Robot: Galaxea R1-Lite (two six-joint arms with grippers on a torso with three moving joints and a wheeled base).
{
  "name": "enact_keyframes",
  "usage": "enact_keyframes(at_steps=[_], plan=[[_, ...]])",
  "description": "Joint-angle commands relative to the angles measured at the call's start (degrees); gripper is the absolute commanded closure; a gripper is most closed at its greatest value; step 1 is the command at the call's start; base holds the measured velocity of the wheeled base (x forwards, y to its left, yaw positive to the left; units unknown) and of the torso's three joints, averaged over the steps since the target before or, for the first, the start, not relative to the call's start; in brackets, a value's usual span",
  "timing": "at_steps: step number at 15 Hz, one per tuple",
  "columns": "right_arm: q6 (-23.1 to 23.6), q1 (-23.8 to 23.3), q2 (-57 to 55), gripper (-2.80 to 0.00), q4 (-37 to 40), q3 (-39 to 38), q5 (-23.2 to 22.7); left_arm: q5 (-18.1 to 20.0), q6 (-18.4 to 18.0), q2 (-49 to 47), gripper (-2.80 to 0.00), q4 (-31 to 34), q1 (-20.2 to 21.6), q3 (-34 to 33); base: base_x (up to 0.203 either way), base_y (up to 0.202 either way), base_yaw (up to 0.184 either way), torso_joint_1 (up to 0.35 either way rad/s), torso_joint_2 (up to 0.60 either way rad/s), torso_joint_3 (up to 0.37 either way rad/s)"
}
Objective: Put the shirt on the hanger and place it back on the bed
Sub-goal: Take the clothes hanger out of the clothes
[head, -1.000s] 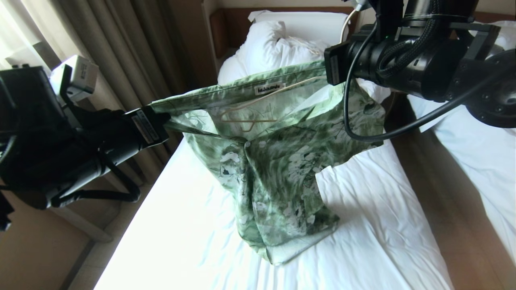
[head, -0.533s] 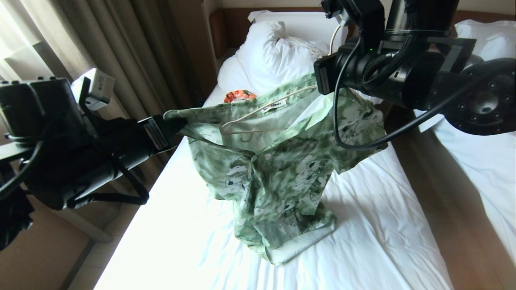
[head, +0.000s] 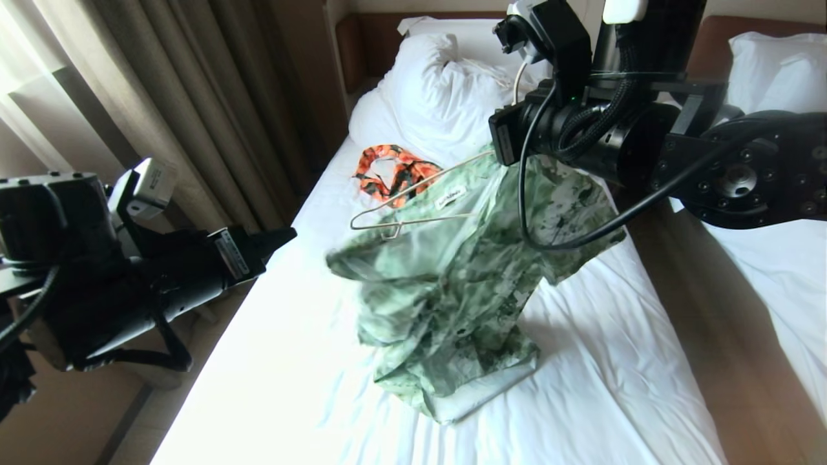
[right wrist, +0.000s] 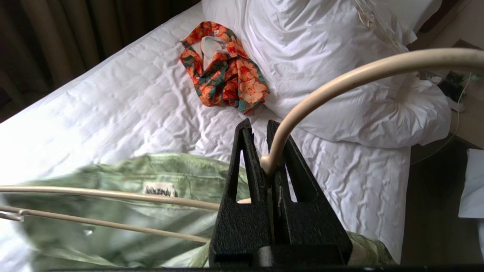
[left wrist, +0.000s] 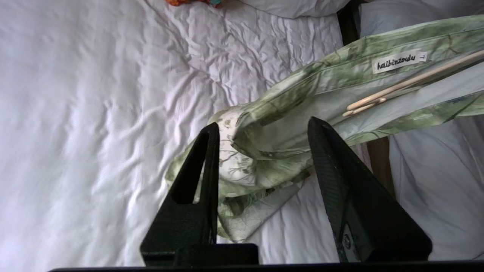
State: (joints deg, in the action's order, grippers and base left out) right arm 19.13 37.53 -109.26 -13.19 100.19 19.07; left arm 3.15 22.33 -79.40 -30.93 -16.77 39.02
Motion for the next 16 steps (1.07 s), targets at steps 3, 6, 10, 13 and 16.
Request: enact_keyframes(at_steps=[3,6,10,13,16], plan=[[0.12,0.43,-0.16,0.0,-0.08,0.0,0.18,0.46,0.43,1.18,0.0,-0.19,0.6,-0.34,0.0,0.0,0.0,0.0,0.0,0.0],[0.01,0.7,-0.53,0.0,-0.08,-0.09,0.39,0.56,0.44,1.01,0.0,-0.17,1.91,-1.94,0.0,0.0,0.0,0.0,0.0,0.0],[-3.75,1.45,-3.43,0.0,-1.83,-0.6,1.09,0.61,1.12,2.75,0.0,-1.04,5.58,-7.27,0.0,0.0,0.0,0.0,0.0,0.0],[-16.09,1.3,-5.09,0.0,-2.22,-2.1,2.24,0.63,1.13,6.48,0.0,-1.75,8.95,-11.5,0.0,0.0,0.0,0.0,0.0,0.0],[-28.32,-1.03,-5.23,0.0,-1.45,-11.56,2.58,0.49,1.22,10.73,0.0,-1.77,10.23,-15.56,0.0,0.0,0.0,0.0,0.0,0.0]])
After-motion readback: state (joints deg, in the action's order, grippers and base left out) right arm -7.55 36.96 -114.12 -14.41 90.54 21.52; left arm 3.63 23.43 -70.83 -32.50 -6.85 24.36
